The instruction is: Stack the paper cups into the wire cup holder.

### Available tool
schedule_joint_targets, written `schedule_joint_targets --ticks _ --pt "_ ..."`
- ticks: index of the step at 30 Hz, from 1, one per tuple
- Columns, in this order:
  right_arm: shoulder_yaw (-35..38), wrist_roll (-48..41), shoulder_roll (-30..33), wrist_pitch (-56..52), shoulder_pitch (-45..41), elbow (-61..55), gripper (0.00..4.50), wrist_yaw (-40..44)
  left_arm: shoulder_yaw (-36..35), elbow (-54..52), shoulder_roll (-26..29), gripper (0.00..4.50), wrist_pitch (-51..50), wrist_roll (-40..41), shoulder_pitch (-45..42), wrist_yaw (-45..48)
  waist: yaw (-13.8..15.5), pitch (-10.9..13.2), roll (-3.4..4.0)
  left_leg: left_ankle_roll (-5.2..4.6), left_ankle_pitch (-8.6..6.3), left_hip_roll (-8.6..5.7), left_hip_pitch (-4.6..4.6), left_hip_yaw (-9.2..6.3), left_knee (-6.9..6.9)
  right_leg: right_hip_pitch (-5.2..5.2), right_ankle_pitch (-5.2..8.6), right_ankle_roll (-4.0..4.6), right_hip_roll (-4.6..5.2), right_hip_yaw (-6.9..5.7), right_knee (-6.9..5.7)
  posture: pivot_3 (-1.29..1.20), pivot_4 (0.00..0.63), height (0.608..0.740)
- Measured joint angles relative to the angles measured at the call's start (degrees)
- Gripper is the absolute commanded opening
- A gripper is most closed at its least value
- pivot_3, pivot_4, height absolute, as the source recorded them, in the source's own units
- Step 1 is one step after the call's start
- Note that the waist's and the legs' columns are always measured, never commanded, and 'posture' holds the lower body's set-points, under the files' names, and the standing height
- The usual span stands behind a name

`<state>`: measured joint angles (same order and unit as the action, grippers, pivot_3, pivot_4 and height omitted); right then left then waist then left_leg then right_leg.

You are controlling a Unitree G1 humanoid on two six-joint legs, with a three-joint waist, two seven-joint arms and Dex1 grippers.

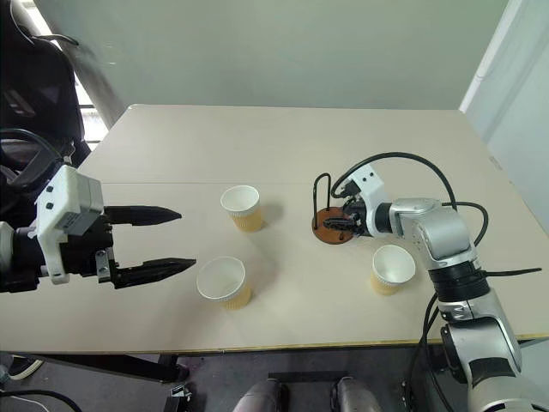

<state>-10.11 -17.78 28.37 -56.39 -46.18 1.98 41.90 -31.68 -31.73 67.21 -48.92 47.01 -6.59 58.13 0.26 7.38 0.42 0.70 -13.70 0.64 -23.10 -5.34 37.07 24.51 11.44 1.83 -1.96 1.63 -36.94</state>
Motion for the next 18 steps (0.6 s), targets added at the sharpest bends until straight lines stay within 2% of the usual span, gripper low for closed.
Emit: schedule_joint_targets --ticks 4,9,18 --pt "0.02 0.34 -1.18 1.11 0.0 1.43 0.02 -0.85 0.11 0.03 0.07 4.5 0.28 -1.23 0.21 0.03 0.0 0.0 0.0 0.01 0.0 0.01 -0.01 0.0 0.0 0.02 0.0 0.01 0.0 0.0 -0.02 0.0 0.15 0.74" --pt "-0.35 0.46 0.34 2.44 0.41 0.53 0.02 2.02 0.17 0.01 0.36 4.5 0.28 -1.27 0.12 0.25 0.07 -0.05 -0.09 0.03 -0.02 0.01 -0.05 -0.01 0.0 0.02 0.01 0.03 0.0 -0.02 0.0 0.0 0.15 0.74" --pt "-7.0 -7.78 9.98 2.79 7.57 -18.32 0.02 20.3 0.61 0.2 0.83 4.5 0.31 -1.27 -0.33 0.5 0.02 -0.07 -0.13 0.08 -0.08 0.05 -0.06 -0.01 -0.01 0.0 0.05 0.06 -0.08 -0.02 0.04 0.0 0.15 0.74"
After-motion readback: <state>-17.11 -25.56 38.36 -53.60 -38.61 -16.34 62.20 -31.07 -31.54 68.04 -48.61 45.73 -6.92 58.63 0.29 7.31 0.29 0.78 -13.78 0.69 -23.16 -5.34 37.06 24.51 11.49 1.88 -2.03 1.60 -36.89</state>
